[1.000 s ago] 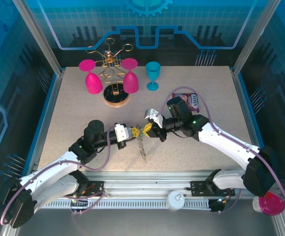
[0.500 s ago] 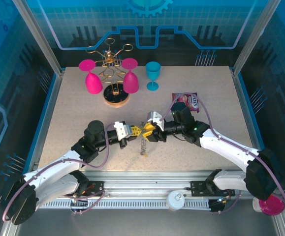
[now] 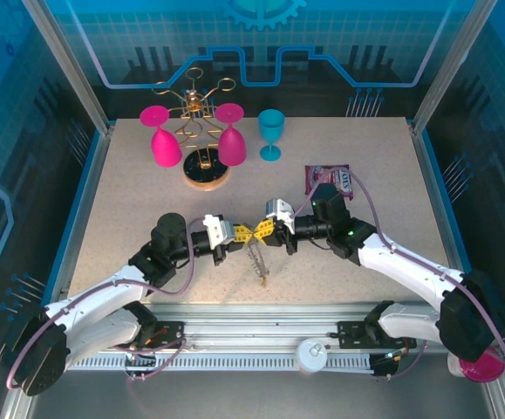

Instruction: Put the keys on the keyring

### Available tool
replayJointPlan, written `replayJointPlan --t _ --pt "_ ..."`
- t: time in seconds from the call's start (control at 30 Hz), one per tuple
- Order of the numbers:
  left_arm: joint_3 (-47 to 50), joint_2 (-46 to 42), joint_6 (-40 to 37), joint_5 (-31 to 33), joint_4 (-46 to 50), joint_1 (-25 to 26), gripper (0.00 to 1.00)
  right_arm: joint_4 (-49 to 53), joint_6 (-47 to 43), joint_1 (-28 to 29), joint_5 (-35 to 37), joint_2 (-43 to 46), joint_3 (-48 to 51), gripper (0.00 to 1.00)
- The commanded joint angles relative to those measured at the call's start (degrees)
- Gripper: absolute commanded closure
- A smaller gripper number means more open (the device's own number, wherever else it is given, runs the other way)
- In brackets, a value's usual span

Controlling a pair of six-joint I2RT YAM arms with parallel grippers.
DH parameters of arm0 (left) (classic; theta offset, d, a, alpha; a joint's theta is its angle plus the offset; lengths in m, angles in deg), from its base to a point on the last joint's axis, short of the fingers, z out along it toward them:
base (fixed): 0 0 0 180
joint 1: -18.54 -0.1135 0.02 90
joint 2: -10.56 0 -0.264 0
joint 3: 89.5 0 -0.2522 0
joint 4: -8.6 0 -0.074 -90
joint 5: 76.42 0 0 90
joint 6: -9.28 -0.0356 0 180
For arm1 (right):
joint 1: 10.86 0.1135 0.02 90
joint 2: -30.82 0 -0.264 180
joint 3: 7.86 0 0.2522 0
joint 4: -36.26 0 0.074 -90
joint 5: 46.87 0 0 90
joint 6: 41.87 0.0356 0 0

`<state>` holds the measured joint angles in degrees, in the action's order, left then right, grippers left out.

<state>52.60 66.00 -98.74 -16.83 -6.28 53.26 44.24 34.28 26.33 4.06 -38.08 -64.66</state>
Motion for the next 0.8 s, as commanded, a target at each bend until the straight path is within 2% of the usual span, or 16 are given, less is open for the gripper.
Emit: replayJointPlan --t 0.0,0.07,0.13,0.17,0.3,0.37,0.53,0.6,0.7,0.73,0.77 --pt "-0.73 0.37 0.79 -2.29 -3.57 0.33 1.00 -2.35 -0.67 -0.36 -2.74 0.22 -0.26 1.00" --pt "-1.05 0.21 0.68 -0.46 -2.47 0.27 0.97 0.38 -1.53 -0.37 -2.31 0.26 -1.53 1.00" --pt "-1.87 -0.53 -0.93 1.83 1.70 0.34 0.80 6.03 -4.26 -0.13 -0.89 0.26 -3.83 1.00" --pt "-2.80 -1.04 -2.49 2.63 5.29 0.28 0.78 10.52 -6.63 0.32 0.58 0.11 -5.57 1.00" --pt "-7.64 -1.83 -7.56 4.06 20.53 0.32 0.80 26.48 -16.87 3.22 6.71 -2.54 -13.19 1.00" --pt "-8.96 -1.91 -8.70 4.59 24.58 0.35 0.82 31.37 -19.92 4.95 8.79 -4.44 -16.69 1.00" --pt "-10.26 -2.00 -9.65 4.52 27.07 0.35 0.91 39.26 -25.40 9.36 12.93 -9.20 -23.75 1.00" --pt "-10.73 -2.00 -10.30 4.14 27.60 0.26 1.00 42.01 -27.05 10.73 14.25 -10.70 -26.10 1.00" --pt "-10.63 -2.17 -10.74 3.60 27.26 0.31 1.00 39.25 -24.61 9.60 12.26 -9.76 -25.26 1.00" --pt "-10.33 -2.41 -10.81 3.35 26.80 0.26 1.00 36.43 -22.44 8.58 11.14 -8.56 -23.68 0.95" --pt "-9.78 -2.80 -10.83 2.91 25.89 0.31 1.00 32.19 -18.98 6.84 9.80 -7.11 -21.32 0.82"
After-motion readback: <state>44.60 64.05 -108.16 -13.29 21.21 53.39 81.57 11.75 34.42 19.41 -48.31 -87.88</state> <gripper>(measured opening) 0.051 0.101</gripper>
